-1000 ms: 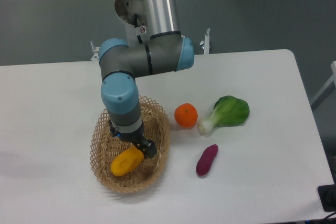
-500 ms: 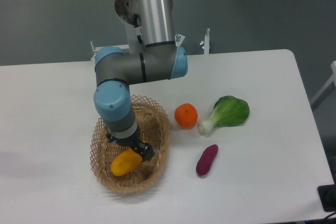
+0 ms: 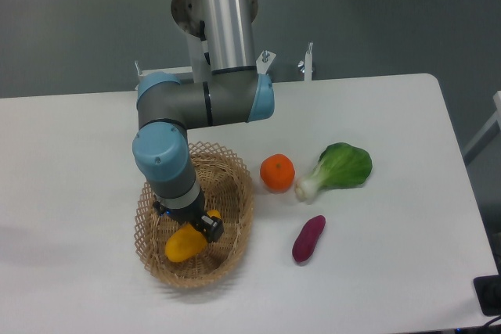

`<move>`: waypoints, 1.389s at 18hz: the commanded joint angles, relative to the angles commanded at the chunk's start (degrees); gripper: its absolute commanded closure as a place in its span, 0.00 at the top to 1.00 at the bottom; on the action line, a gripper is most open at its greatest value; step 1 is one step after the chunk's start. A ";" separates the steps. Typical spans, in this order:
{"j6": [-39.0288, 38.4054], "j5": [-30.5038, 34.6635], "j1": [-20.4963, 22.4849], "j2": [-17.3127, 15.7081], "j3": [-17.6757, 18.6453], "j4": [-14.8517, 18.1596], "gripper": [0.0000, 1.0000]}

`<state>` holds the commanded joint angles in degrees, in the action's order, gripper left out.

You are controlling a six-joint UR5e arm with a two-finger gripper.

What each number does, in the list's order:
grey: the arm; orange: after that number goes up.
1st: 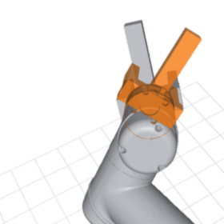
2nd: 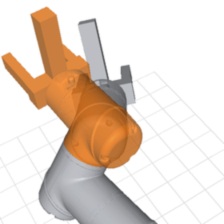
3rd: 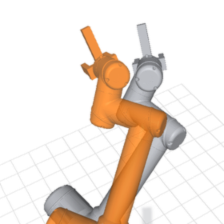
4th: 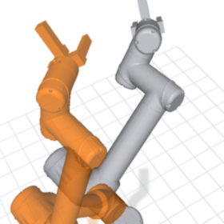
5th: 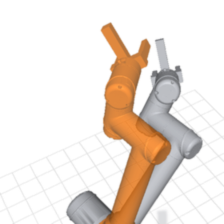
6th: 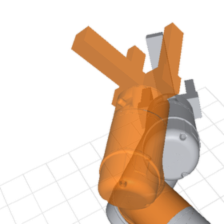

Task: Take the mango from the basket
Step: 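Lift the mango out of the basket and carry it beside the sweet potato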

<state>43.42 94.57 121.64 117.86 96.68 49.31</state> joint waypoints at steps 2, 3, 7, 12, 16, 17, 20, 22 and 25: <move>0.09 0.00 0.00 0.00 0.00 0.00 0.34; 0.17 0.00 0.00 0.00 0.00 0.00 0.33; 0.26 -0.17 0.09 -0.96 -0.61 0.00 0.33; 5.88 -0.53 3.42 -4.65 -2.28 1.41 0.35; 12.46 -2.72 8.69 -7.12 -7.89 10.43 0.35; 14.39 -2.99 10.35 -7.21 -9.74 13.07 0.35; 21.07 -4.38 15.45 -7.65 -14.57 18.88 0.35; 24.94 -6.23 19.32 -8.34 -16.78 21.26 0.35; 32.84 -7.73 24.68 -8.88 -17.58 21.88 0.37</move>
<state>76.26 86.84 146.32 108.98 79.10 71.19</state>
